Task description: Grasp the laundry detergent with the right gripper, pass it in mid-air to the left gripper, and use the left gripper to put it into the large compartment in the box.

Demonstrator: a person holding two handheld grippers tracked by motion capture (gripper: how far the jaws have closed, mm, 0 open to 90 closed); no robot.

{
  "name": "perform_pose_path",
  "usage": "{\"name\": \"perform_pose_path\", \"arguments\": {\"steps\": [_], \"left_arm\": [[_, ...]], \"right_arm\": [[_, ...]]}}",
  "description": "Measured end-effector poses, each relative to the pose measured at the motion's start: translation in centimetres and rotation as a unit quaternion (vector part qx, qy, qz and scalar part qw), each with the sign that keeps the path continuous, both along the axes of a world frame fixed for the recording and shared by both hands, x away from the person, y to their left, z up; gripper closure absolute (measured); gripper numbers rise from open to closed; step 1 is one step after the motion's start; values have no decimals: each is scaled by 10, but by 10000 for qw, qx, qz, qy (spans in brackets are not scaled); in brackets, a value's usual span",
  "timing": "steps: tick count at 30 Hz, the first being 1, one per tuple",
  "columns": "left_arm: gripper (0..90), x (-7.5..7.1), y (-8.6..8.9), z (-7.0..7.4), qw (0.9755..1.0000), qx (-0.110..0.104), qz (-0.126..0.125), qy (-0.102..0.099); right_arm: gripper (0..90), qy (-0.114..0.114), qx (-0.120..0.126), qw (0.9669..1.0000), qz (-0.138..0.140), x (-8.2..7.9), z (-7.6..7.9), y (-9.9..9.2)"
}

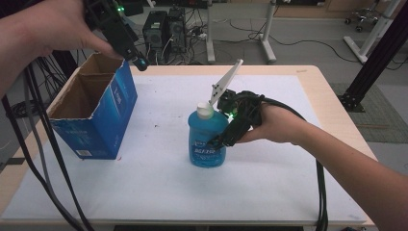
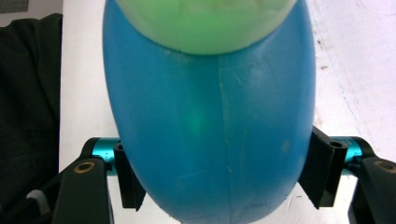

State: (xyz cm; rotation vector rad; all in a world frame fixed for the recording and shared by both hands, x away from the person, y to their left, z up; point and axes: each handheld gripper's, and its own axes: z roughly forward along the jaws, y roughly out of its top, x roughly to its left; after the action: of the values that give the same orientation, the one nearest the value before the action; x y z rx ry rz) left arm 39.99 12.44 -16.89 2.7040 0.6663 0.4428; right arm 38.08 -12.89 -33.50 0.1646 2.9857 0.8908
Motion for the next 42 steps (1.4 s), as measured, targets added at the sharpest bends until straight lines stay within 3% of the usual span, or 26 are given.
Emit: {"name": "perform_pose_path", "arguments": {"steps": [16, 26, 42], "left_arm": [[181, 0, 1, 0, 10000, 22, 10, 1], [181, 0, 2, 0, 10000, 37, 13, 3], [181, -1, -1, 0, 10000, 35, -12, 5]], "right_arm": [[347, 87, 63, 9999, 43, 0, -4, 0], [392, 57, 34, 9999, 113, -1, -6, 1], [450, 21, 189, 9997, 144, -3, -8, 0]]}}
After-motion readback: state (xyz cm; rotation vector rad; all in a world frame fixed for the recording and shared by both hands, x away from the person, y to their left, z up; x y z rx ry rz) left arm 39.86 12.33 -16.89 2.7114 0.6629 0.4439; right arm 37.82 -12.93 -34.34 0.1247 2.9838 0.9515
